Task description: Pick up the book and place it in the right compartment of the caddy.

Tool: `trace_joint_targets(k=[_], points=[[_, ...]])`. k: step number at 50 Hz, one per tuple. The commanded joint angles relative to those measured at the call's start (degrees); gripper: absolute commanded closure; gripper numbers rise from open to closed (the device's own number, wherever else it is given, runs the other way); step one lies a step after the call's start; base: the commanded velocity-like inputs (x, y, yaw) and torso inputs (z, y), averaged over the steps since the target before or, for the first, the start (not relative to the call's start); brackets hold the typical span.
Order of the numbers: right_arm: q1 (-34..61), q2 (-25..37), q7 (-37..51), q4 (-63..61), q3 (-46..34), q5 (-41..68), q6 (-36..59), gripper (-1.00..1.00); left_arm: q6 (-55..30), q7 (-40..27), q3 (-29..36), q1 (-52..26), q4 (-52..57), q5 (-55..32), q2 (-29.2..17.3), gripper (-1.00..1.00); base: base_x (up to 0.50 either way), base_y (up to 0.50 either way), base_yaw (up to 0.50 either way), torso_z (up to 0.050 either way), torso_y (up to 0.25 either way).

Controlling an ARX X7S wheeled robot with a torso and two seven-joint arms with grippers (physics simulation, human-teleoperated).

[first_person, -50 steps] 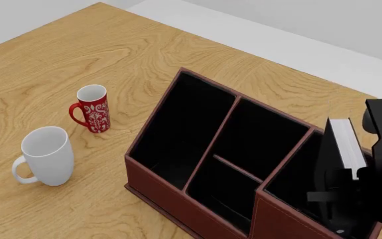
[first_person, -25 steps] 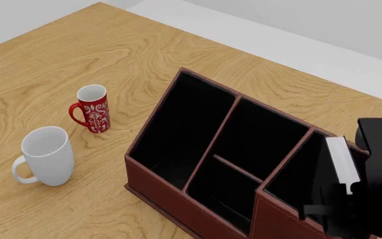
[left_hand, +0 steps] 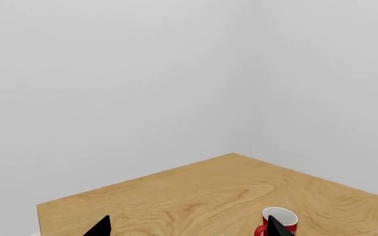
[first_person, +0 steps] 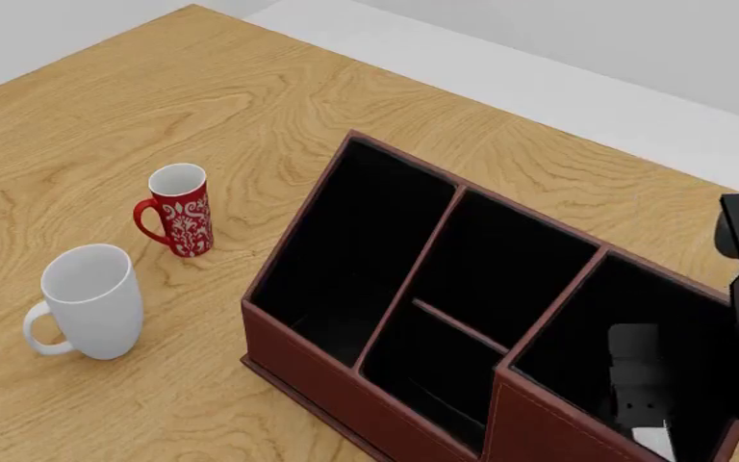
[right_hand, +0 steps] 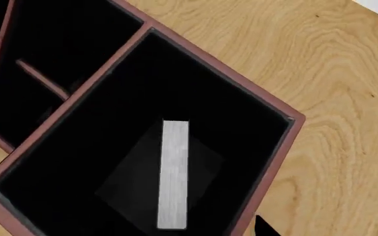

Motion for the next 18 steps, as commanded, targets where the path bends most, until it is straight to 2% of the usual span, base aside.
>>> trace_joint_targets(k=[1,18], points=[[2.0,1.2,2.2,-1.4,1.1,0.7,0.2,-1.0,-0.1,-0.1,-0.3,0.1,0.3,-0.4,-0.2,-1.0,0.0,0.0,0.0,0.0,0.0],[7.4,5.5,8.1,-7.9,4.9,3.8,-0.4,-1.0,-0.6,-0.4,-1.2,0.7,2.2,-1.8,-0.6,-1.0,0.0,0.0,0.0,0.0,0.0]])
